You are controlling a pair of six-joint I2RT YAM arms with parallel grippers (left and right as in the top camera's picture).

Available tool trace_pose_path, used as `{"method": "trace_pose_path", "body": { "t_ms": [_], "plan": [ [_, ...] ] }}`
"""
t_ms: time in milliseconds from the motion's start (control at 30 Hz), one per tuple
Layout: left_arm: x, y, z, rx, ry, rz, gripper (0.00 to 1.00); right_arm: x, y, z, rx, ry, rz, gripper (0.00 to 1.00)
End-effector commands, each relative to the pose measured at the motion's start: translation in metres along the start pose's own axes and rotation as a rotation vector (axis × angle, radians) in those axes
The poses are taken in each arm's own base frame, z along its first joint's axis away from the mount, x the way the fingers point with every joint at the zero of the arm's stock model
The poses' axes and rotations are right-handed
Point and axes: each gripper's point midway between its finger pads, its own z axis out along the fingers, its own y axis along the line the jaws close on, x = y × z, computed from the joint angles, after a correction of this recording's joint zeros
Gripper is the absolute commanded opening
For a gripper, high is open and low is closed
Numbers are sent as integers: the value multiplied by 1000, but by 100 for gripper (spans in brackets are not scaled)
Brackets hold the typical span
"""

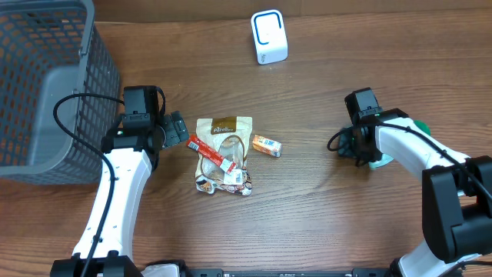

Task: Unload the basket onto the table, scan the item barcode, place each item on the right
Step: 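Lower the mint-green snack beside the jar and open the right gripper, then reach the right gripper to the orange tissue pack near the Pantree bag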

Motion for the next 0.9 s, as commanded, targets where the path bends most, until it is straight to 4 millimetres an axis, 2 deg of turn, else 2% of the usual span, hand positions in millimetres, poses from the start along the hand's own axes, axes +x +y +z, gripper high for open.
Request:
{"method": "trace_pose_path", "body": {
  "t_ms": [0,67,133,233,267,400,500,667,800,867],
  "plan": [
    [-5,1,-2,-6,-13,2,100,-2,-25,1,98,-18,29,46],
    [-5,1,-2,-6,-13,2,100,-2,-17,-2,55,0,21,46],
    [-5,1,-2,-6,-13,2,100,-4,3,-10,-34,23,-24,46],
    [-5,1,-2,-6,-13,2,100,-7,46,-33,-217,56,-104,46],
    [-5,1,-2,-6,-13,2,100,-9,68,-47,-307,63,-136,46],
    [-5,1,-2,-6,-13,2,100,-6,131,-79,-501,37,-245,46],
    [-5,1,-2,-6,-13,2,100,9,169,-87,-544,-3,-357,46],
    [-5,1,-2,-6,-13,2,100,49,223,-98,-592,-38,-522,46],
    [-5,1,-2,-6,-13,2,100,63,245,-98,-502,-150,-613,41],
    [-5,1,-2,-6,-13,2,100,62,251,-99,-457,-215,-622,41]
  ]
}}
